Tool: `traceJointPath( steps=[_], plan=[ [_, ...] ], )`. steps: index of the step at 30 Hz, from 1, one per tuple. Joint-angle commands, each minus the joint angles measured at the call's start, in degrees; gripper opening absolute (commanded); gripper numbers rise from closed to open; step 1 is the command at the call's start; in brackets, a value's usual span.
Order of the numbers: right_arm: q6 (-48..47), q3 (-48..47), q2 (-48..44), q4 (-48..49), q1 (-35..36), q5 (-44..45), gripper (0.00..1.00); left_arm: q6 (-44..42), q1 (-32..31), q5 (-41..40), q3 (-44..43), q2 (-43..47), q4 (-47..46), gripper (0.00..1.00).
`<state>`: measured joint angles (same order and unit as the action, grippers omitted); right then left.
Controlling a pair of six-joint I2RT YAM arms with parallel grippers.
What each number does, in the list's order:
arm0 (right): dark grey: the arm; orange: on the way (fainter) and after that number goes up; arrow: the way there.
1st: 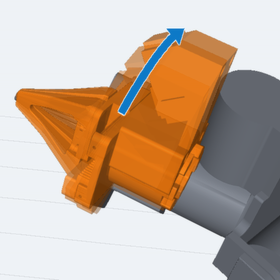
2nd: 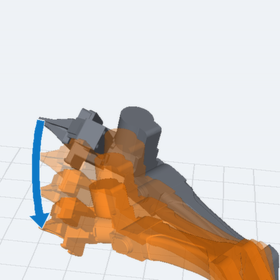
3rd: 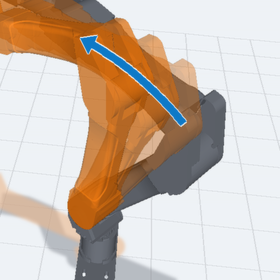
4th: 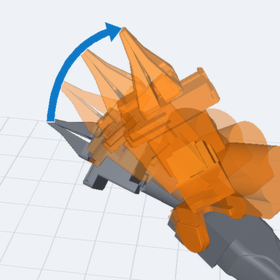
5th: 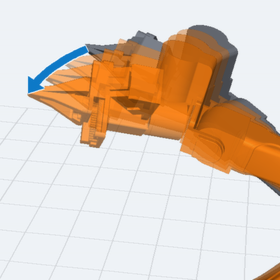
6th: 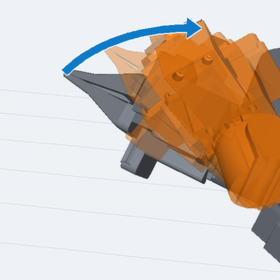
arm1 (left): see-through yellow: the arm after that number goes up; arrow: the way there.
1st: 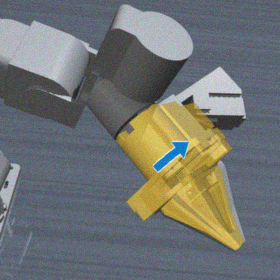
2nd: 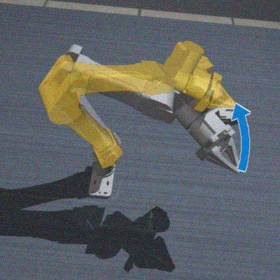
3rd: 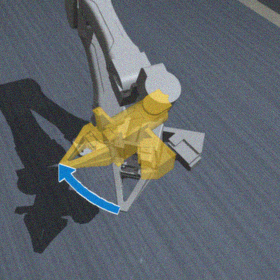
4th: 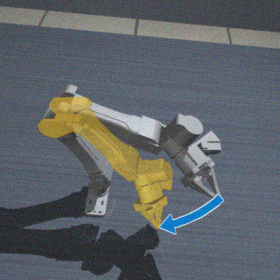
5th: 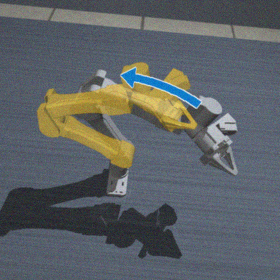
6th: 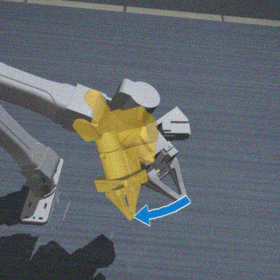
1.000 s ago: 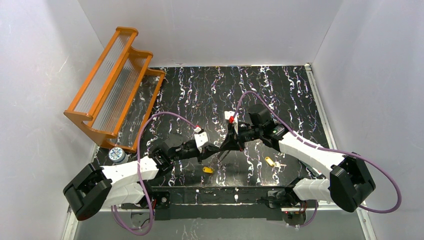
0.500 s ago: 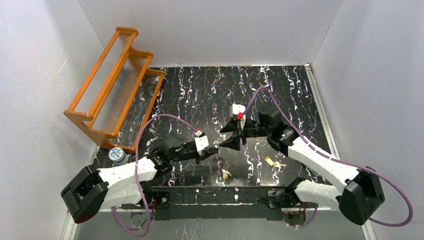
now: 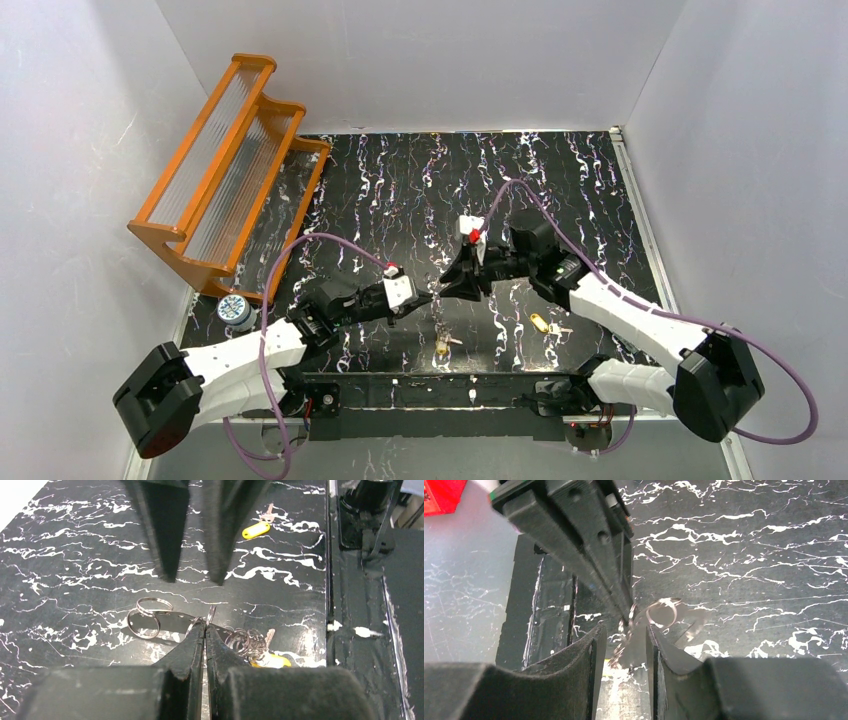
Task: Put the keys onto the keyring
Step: Adjust the keyring.
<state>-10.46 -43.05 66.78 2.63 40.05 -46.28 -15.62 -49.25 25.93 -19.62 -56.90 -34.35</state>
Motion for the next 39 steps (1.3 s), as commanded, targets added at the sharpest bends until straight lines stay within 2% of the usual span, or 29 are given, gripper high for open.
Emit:
traceJointPath(
  steps=[1, 5, 10, 14, 20, 28, 32, 33, 39],
  plan=[
    [2.76, 4.48, -4.97, 6.19, -0.34, -0.78, 0.42, 6.96, -0.23, -3.60, 2.21, -0.04, -8.05, 0.00],
    [7.84, 9.80, -8.13, 13.43, -2.69, -3.73, 0.39, 10.64, -0.23, -5.21, 5.91, 0.25, -17.90, 0.00],
    [14.56, 15.27, -9.63, 25.56, -6.17, -12.93, 0.36, 10.43, -0.23, -2.89, 8.93, 0.93, -27.63, 0.00],
    [16.82, 17.87, -10.23, 33.88, -6.63, -16.15, 0.34, 10.38, -0.23, -1.94, 12.71, 1.65, -37.45, 0.00],
    [20.03, 18.55, -9.40, 42.58, -6.56, -18.90, 0.23, 10.64, -0.23, 1.12, 15.00, 1.47, -44.81, 0.00],
    [21.69, 17.03, -5.83, 46.45, -5.31, -19.72, 0.28, 10.98, -0.23, 2.98, 14.80, 0.58, -47.65, 0.00],
    [21.49, 16.42, -4.98, 46.85, -4.48, -17.54, 0.44, 10.86, -0.23, 3.54, 14.53, 0.22, -47.83, 0.00],
    [21.26, 16.42, -4.85, 46.85, -4.21, -16.66, 0.45, 10.95, -0.23, 3.62, 14.44, 0.14, -47.83, 0.00],
    [21.68, 15.90, -2.91, 48.26, -3.01, -13.49, 0.40, 12.75, -0.23, 3.04, 13.63, -0.52, -48.00, 0.00]
  ],
)
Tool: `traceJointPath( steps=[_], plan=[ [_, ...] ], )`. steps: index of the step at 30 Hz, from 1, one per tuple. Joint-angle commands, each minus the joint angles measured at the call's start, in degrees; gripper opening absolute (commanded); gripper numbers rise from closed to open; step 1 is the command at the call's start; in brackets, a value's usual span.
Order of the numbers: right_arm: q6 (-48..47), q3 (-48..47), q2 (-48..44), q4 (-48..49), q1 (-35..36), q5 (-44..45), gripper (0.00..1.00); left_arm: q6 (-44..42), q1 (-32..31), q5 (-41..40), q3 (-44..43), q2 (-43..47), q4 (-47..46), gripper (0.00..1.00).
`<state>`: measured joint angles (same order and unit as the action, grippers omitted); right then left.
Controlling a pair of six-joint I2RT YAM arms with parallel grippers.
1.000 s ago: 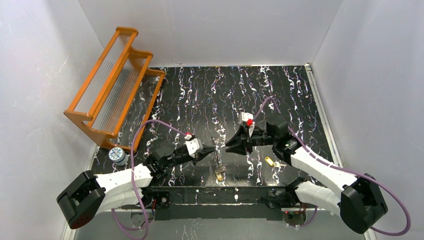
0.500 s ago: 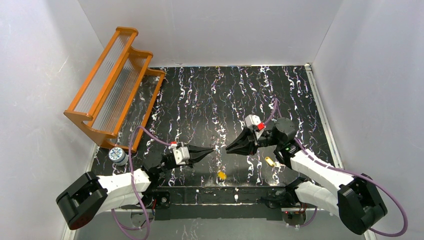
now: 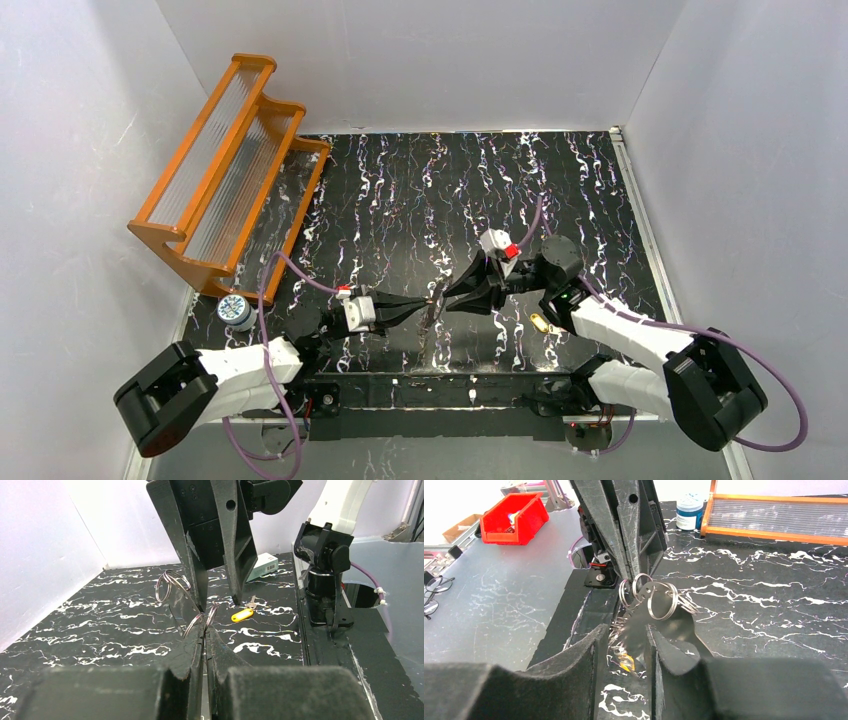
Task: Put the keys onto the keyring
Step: Adjust the keyring.
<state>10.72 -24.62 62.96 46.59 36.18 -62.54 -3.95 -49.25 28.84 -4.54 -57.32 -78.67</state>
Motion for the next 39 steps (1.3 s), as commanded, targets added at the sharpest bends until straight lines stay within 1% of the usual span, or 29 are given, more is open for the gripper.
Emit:
traceJointPath(
  steps=[1, 4, 7, 11, 17, 20, 24, 26, 27, 31, 33, 35, 37, 38, 39],
  plan=[
    [0.87, -2.61, 1.13, 4.83, 1.11, 3.27, 0.39, 1.32, -0.23, 0.13, -1.56, -0.15, -3.68, 0.00],
    [1.33, -2.74, 1.87, 6.27, 1.76, 4.81, 0.35, 1.98, -0.23, -0.10, -1.87, -0.42, -3.77, 0.00],
    [1.32, -2.63, 2.47, 6.59, 2.21, 6.78, 0.34, 2.39, -0.23, -0.17, -2.05, -0.81, -3.90, 0.00],
    [1.32, -2.93, 3.11, 7.06, 3.10, 6.97, 0.33, 3.39, -0.23, -0.36, -2.23, -1.25, -4.02, 0.00],
    [1.05, -3.32, 4.37, 7.94, 5.13, 6.46, 0.28, 3.53, -0.23, -1.88, -2.06, -1.31, -4.20, 0.00],
    [0.97, -3.28, 4.96, 7.97, 5.76, 6.15, 0.28, 3.59, -0.23, -3.22, -1.89, -0.99, -4.21, 0.00],
    [0.89, -3.56, 5.31, 7.99, 6.38, 6.10, 0.28, 5.76, -0.23, -3.96, -1.97, -1.10, -4.21, 0.00],
    [0.66, -3.54, 5.39, 7.93, 6.44, 6.23, 0.30, 6.12, -0.23, -4.50, -1.90, -1.26, -4.21, 0.00],
    [0.56, -3.51, 5.34, 7.65, 6.46, 6.58, 0.32, 6.21, -0.23, -4.67, -1.88, -1.25, -4.21, 0.00],
    [-0.76, -3.44, 4.24, 5.60, 6.44, 8.00, 0.49, 6.71, -0.23, -5.64, -1.63, -1.22, -4.21, 0.00],
    [-1.43, -3.37, 3.60, 4.61, 6.49, 8.79, 0.52, 6.96, -0.23, -5.99, -1.49, -1.13, -4.21, 0.00],
    [-1.67, -3.53, 3.47, 4.47, 6.52, 9.09, 0.51, 7.23, -0.23, -6.00, -1.52, -1.28, -4.25, 0.00],
    [-1.52, -3.82, 3.99, 4.54, 6.58, 9.11, 0.48, 7.60, -0.23, -5.71, -1.82, -1.59, -4.21, 0.00],
    [-1.46, -3.97, 4.42, 4.68, 6.66, 9.11, 0.44, 7.77, -0.23, -5.44, -1.99, -1.87, -4.21, 0.00],
    [-1.35, -4.14, 4.86, 4.69, 6.76, 9.03, 0.37, 7.87, -0.23, -5.28, -2.11, -2.10, -4.21, 0.00]
  ],
)
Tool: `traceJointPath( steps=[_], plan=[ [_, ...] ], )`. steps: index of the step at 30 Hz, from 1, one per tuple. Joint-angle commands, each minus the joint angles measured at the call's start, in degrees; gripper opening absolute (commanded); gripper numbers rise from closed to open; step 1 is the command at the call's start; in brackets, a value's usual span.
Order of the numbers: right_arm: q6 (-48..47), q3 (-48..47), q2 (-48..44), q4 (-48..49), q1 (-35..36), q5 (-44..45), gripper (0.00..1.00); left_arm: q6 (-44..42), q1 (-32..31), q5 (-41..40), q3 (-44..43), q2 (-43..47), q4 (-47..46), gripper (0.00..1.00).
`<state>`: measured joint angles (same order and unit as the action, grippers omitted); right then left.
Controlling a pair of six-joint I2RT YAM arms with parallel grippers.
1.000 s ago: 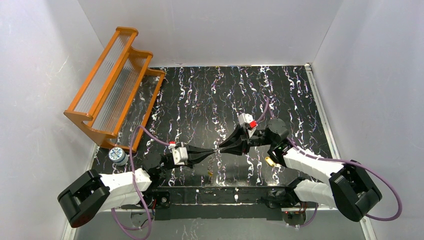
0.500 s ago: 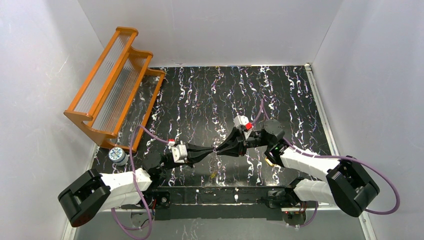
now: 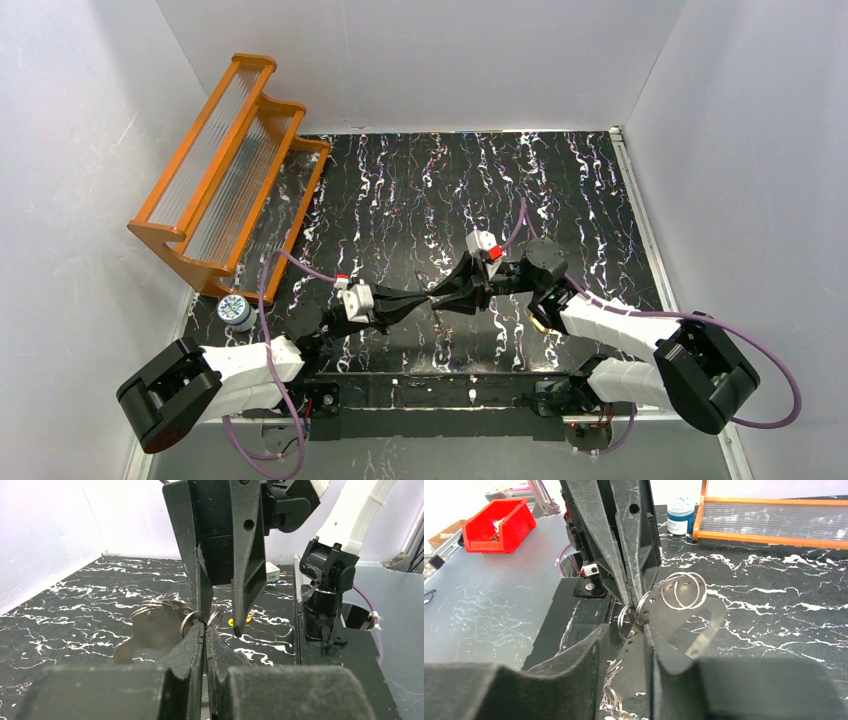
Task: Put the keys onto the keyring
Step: Adjust the keyring.
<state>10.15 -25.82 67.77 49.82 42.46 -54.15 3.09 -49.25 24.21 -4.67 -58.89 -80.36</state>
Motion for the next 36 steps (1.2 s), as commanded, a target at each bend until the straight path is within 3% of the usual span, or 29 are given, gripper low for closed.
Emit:
traceJointPath(
  steps=[1, 4, 5, 10, 15, 19, 23, 31, 36],
  plan=[
    [-0.61, -3.21, 0.56, 1.38, 0.45, 0.54, 0.28, 0.87, -0.23, -0.57, -2.01, -0.71, -2.52, 0.00],
    [-0.49, -4.09, 1.17, 0.00, 0.49, 1.11, 0.04, 0.86, -0.25, -0.53, -1.94, -0.72, -2.51, 0.00],
    [-0.59, -4.30, 1.10, -0.58, 0.51, 1.33, 0.01, 0.86, -0.23, -0.60, -1.81, -0.59, -2.52, 0.00],
    [-5.45, -6.66, -0.43, -10.93, 0.46, 3.96, 0.01, 0.78, -0.23, -2.35, -0.44, 0.37, -2.27, 0.00],
    [-15.70, -13.72, 0.85, -33.27, 0.44, 5.58, 0.01, 0.45, -0.23, -5.57, 0.04, 1.74, 2.53, 0.37],
    [-18.23, -17.82, 4.05, -44.30, 0.47, 8.78, 0.01, 0.69, -0.23, -9.10, -1.45, 2.63, 9.36, 0.48],
    [-18.58, -21.50, 8.91, -49.55, 0.19, 9.53, 0.01, 0.89, -0.23, -14.30, -4.75, 3.62, 20.72, 0.51],
    [-20.58, -35.61, 28.49, -65.82, -1.21, 5.48, 0.01, -1.17, 0.01, -20.34, -13.32, 3.86, 47.47, 0.52],
    [-24.07, -43.11, 36.64, -70.63, -1.24, 6.67, 0.01, -1.81, 1.57, -21.18, -14.42, 3.75, 55.07, 0.48]
  ],
)
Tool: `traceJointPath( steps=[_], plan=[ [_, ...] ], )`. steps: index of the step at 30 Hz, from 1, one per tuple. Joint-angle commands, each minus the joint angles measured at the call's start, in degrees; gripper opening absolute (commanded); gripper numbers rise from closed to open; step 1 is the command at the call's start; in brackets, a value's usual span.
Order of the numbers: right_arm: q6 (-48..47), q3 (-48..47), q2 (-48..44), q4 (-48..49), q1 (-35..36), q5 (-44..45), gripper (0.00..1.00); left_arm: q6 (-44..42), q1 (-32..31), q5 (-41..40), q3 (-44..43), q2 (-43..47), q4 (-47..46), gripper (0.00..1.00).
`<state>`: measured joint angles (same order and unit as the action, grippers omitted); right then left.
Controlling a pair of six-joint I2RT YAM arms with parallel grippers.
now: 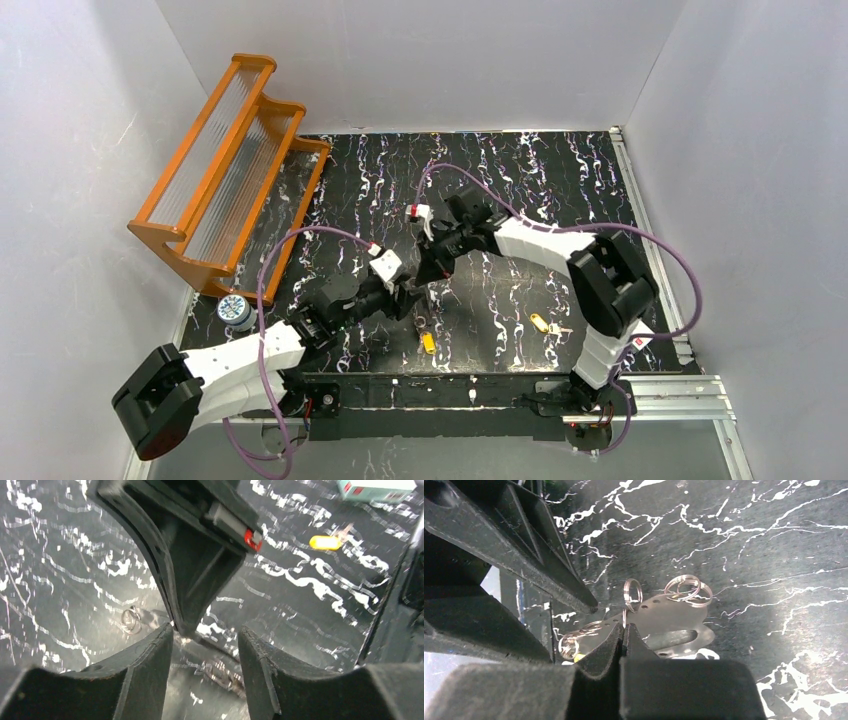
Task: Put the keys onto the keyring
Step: Adjust the keyring.
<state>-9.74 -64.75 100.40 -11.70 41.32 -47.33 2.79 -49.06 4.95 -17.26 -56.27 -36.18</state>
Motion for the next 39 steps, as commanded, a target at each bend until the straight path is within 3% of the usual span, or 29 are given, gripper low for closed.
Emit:
traceJointPath(
  steps=[1, 5, 10, 19, 23, 31, 39],
  plan=[
    [-5.21, -4.06, 4.18, -8.67, -0.14, -0.10, 0.01, -1.66, 2.02, -0.96, -1.89, 1.04, 11.96, 0.47],
    [-12.23, -1.10, 1.84, -7.25, -0.13, -0.61, 0.01, -1.91, 6.35, 5.09, -0.49, 1.29, 12.93, 0.44],
    [-18.08, 3.83, -2.10, -4.63, 0.05, 0.65, 0.01, -1.57, 12.56, 17.71, 2.93, 1.94, 6.14, 0.41],
    [-20.77, 10.42, -5.47, 0.63, 3.07, 4.29, 0.01, -7.84, 12.67, 30.72, 5.10, -0.94, -5.63, 0.36],
    [-21.70, 13.07, -7.93, 2.92, 4.40, 6.14, 0.01, -9.09, 12.62, 32.31, 6.90, -1.23, -10.15, 0.34],
    [-24.01, 19.72, -14.32, 10.55, 5.70, 8.01, 0.01, -13.94, 11.36, 32.30, 8.31, -0.70, -10.56, 0.30],
    [-25.94, 21.24, -16.30, 11.25, 6.75, 8.57, 0.01, -16.70, 8.65, 30.38, 7.78, -2.76, -10.57, 0.28]
  ],
)
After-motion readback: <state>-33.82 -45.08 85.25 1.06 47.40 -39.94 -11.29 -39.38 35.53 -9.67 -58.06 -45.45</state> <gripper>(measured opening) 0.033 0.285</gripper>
